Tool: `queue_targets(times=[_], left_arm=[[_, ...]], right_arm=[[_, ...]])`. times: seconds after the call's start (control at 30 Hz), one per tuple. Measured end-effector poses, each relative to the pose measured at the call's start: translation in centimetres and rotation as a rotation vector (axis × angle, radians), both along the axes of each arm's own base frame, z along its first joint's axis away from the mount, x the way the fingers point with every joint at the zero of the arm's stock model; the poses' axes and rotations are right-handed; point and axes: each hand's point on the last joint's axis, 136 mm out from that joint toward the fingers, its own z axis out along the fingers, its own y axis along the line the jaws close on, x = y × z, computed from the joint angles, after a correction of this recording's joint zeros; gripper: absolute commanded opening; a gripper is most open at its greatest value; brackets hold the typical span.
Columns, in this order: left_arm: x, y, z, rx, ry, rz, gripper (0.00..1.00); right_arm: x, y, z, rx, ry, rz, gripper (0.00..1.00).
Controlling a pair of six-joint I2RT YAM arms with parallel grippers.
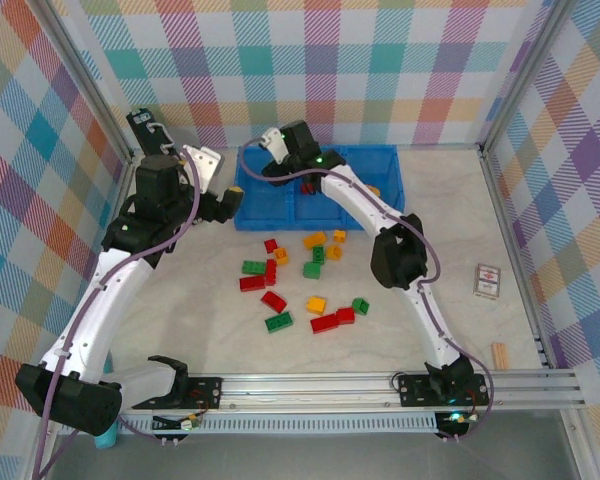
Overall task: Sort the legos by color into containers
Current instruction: Place the lego in the container.
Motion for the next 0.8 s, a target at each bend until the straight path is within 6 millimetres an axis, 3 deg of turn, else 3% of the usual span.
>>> queue_targets(times=[0.3, 0.5, 0.8], left_arm=[[-0.2, 0.2, -0.5, 0.011, 0.017, 0.007, 1.00], [-0.5, 0.5, -0.1, 0.012, 0.005, 0.017, 1.00], [-0.4, 0.7, -0.2, 0.015, 0.005, 0.025, 1.00]], right_arm=[[-2.3, 3.9, -4.8, -0.118, -0.035, 0.197, 0.53], [-2.4, 4.0, -6.7, -0.262, -0.114, 0.245, 0.57], [-2.8, 4.2, -7.7, -0.358, -0.168, 0.279, 0.72]])
